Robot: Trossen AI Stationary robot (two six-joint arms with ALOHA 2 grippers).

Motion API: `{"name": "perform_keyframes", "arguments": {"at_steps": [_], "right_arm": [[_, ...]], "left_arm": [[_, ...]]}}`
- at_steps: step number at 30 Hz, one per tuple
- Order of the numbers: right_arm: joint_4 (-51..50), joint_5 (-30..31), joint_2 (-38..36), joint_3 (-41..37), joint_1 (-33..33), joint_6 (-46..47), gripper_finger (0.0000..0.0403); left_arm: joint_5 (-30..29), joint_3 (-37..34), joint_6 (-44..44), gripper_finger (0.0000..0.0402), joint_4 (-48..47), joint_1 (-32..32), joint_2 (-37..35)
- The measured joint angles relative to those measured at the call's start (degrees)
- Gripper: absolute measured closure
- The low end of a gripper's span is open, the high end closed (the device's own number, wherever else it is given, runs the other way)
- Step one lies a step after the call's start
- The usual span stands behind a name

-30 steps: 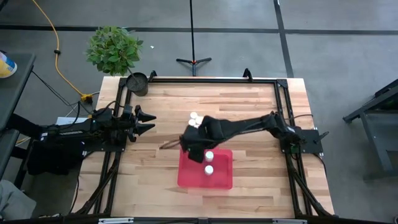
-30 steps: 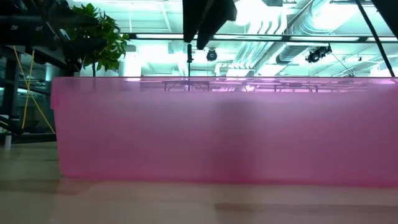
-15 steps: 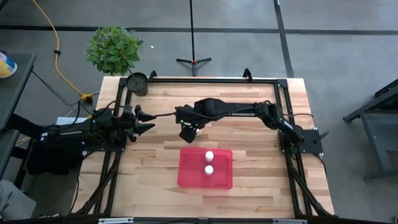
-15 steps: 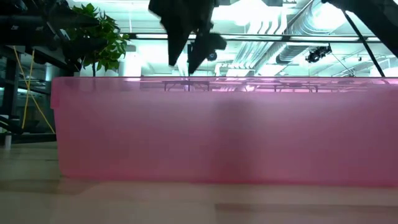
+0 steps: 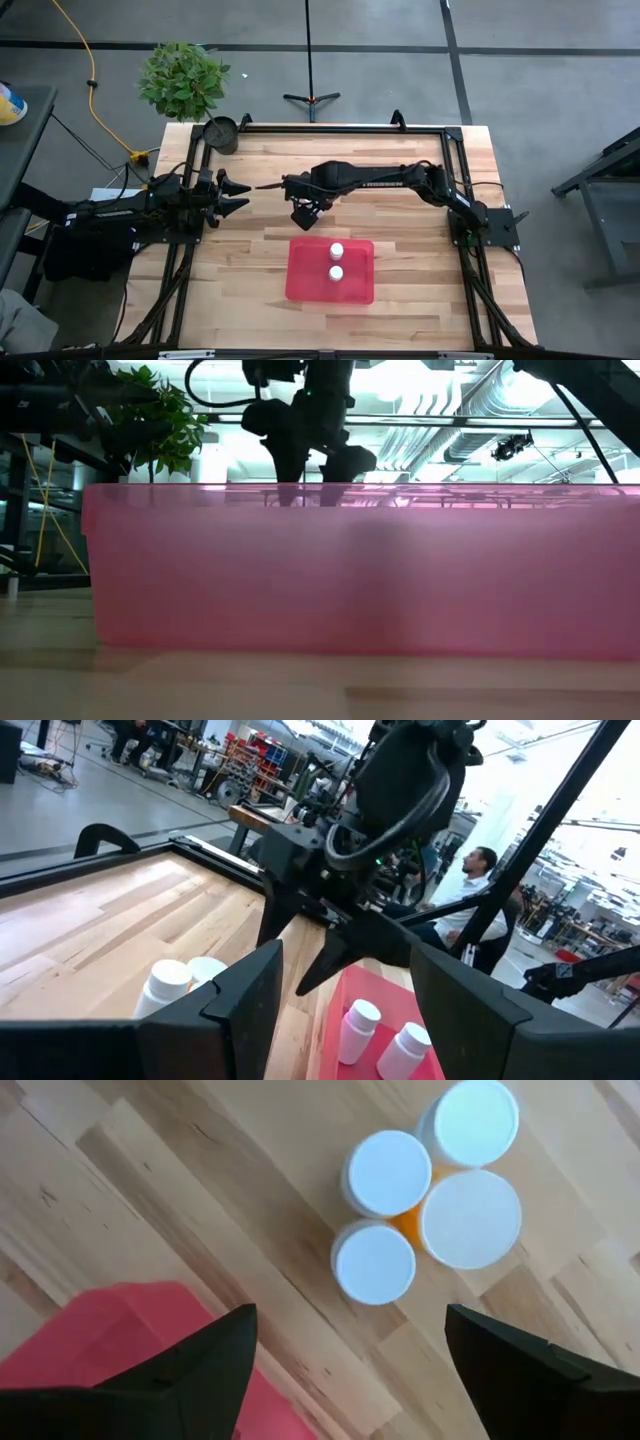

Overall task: Pick and place pill bottles into a basket
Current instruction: Put the bottom white pill bottle into the bin

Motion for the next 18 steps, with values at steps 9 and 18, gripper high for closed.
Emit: {"name": "perform_keyframes", "arguments": {"at_steps": [9,18], "right_arm": [[0.66,0.49,0.22,-0.48,-0.67,3.26,0.0091],[1.68,0.45,1.06,-0.44,-0.96,6.23,0.0091]], "left_arm": [[0.33,0.0,-1.22,0.0149,0.0,-0.02,0.01],[0.39,0.0,-1.5,0.0149,-0.02,0.0,0.0]]}}
